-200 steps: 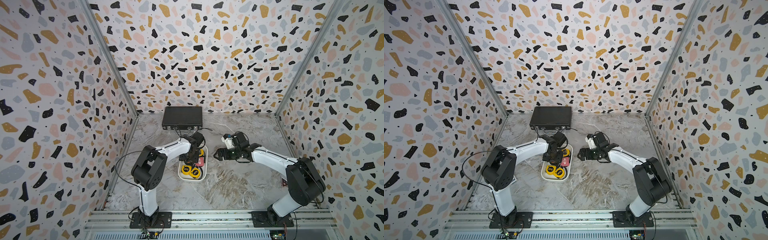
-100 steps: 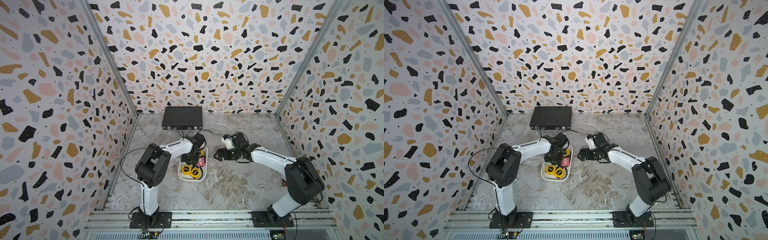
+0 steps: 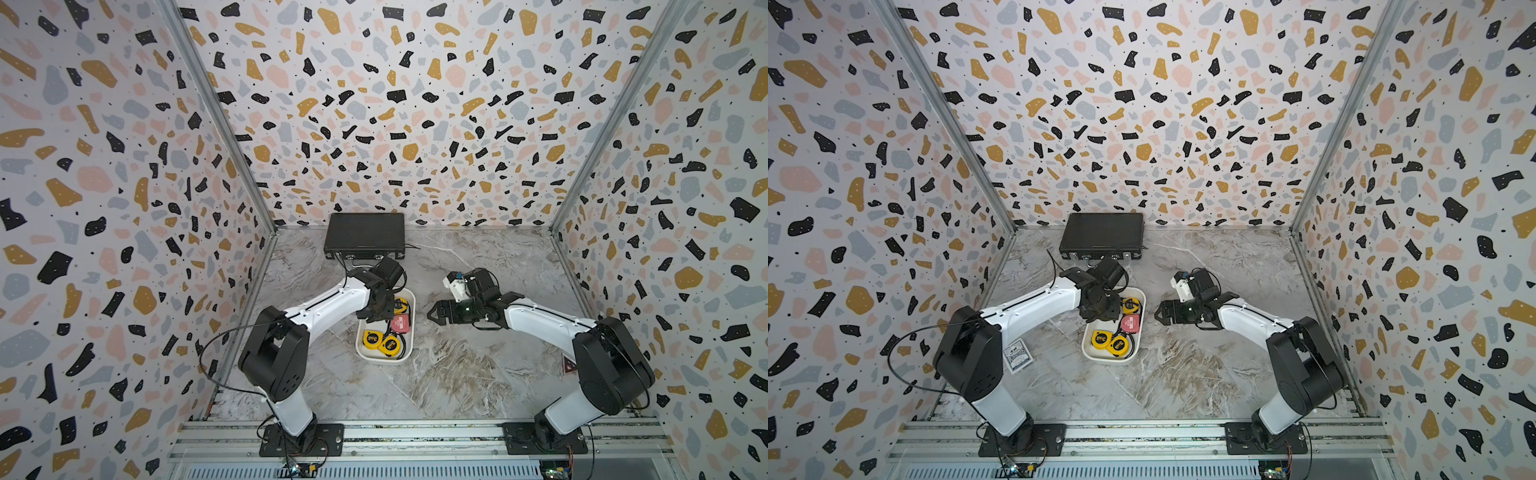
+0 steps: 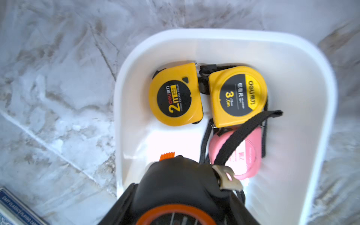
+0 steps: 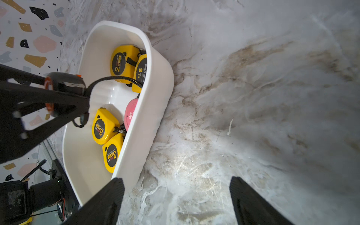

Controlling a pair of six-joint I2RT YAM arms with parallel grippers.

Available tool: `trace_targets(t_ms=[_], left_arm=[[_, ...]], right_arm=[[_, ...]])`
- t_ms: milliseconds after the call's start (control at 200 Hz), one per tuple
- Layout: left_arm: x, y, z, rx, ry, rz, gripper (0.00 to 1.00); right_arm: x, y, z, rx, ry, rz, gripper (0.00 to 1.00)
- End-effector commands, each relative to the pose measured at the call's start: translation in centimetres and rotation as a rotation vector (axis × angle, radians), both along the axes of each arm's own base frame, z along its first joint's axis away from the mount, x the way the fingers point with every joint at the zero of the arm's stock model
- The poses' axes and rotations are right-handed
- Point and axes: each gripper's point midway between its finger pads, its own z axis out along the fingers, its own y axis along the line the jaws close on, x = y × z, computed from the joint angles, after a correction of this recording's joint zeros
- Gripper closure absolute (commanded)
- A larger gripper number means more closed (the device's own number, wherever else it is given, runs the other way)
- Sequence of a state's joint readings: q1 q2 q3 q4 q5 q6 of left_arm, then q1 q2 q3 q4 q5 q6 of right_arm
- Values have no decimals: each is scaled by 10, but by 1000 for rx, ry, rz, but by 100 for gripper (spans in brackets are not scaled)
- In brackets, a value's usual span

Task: Take the tape measure out of the storage box
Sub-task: Pick up the tape measure from the storage box, then place the tape measure at the center of the board.

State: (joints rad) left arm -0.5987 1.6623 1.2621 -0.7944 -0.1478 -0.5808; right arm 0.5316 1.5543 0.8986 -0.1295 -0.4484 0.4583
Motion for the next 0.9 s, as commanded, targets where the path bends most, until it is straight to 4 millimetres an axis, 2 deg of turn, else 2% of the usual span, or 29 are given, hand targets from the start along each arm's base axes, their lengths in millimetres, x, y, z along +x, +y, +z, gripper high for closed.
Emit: trace_targets(t_ms=[0,225,395,646,896], left_arm=[[-16,8,14,-37,2,62,100],[-26,3,53,-176,-58,138,100],[-24,-19,70,-336,-78,213,100],[-17,-63,76,-553,-33,269,100],[-20,-89,77,-687,5,276,100]], right_arm=[[-1,6,27,74,-71,1,9],[-14,16,44,153,-163,-1,9],[-29,30,62,218,-273,8,8],[-43,51,85,320,-417,11,7],[-38,59,99,423,-477,-19,6]])
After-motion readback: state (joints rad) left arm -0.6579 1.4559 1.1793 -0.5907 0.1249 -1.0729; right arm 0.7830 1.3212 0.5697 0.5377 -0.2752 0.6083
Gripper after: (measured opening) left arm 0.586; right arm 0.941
